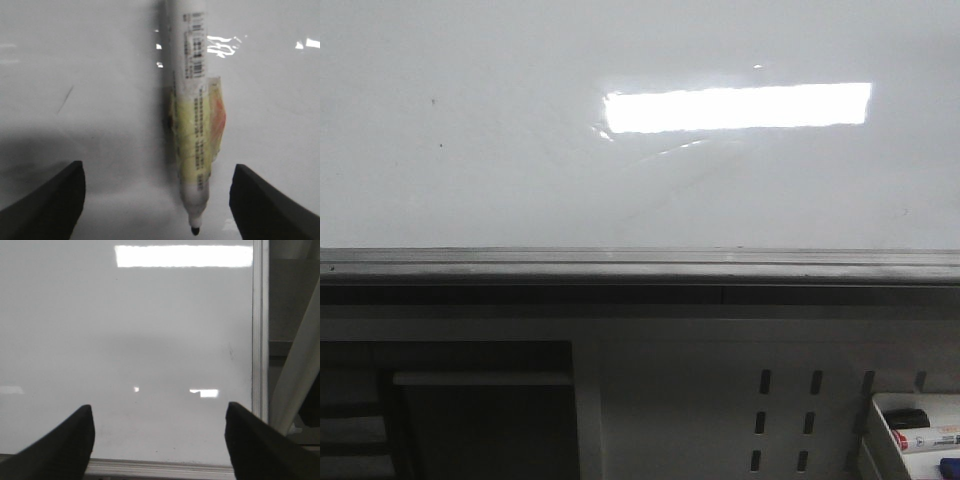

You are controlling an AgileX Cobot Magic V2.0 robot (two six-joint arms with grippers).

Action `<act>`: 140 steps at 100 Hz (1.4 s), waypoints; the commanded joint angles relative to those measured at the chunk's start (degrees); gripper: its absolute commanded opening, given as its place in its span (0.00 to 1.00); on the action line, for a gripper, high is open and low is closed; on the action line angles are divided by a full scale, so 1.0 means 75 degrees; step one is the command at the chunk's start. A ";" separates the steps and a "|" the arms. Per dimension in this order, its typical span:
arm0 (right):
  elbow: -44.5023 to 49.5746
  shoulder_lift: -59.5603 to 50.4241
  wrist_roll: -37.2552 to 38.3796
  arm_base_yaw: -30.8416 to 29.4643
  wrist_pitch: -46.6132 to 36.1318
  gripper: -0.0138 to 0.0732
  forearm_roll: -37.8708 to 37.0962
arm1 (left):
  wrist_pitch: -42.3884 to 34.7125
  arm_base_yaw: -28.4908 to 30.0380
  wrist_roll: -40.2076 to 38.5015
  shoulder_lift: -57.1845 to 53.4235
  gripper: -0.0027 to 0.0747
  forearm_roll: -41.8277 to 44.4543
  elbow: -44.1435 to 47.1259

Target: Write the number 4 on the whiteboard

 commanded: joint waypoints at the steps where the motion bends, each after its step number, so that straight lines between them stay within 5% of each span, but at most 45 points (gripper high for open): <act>1: -0.0263 0.0132 -0.0080 -0.0043 -0.0544 0.72 0.0041 | -0.0512 -0.0258 0.0028 0.0117 0.74 -0.0025 -0.0371; 19: -0.0263 0.0132 -0.0080 -0.0043 -0.0544 0.72 0.0041 | -0.0530 -0.0382 0.0028 0.0445 0.71 0.0071 -0.0452; 44: -0.0263 0.0132 -0.0080 -0.0043 -0.0544 0.72 0.0041 | -0.0653 -0.0382 0.0028 0.0466 0.34 0.0071 -0.0501; 68: -0.0263 0.0132 -0.0080 -0.0043 -0.0544 0.72 0.0041 | -0.0653 -0.0382 0.0028 0.0466 0.11 0.0071 -0.0501; 87: -0.0376 0.0132 -0.0080 -0.0043 -0.0244 0.72 0.0305 | -0.0420 -0.0382 0.0028 0.0466 0.01 0.0071 -0.0535; 100: -0.0821 0.0163 -0.0119 -0.0043 0.0689 0.72 0.0813 | 0.0893 -0.0382 0.0738 0.0384 0.01 0.0071 -0.0965; 123: -0.1778 0.1367 -0.2789 -0.0043 0.2488 0.72 0.3097 | 0.3647 -0.0572 0.3374 0.0369 0.01 -0.1069 -0.2145; 140: -0.2337 0.2823 -0.5704 -0.0043 0.3569 0.72 0.5156 | 0.4477 -0.1579 0.4943 0.0433 0.01 -0.2117 -0.2528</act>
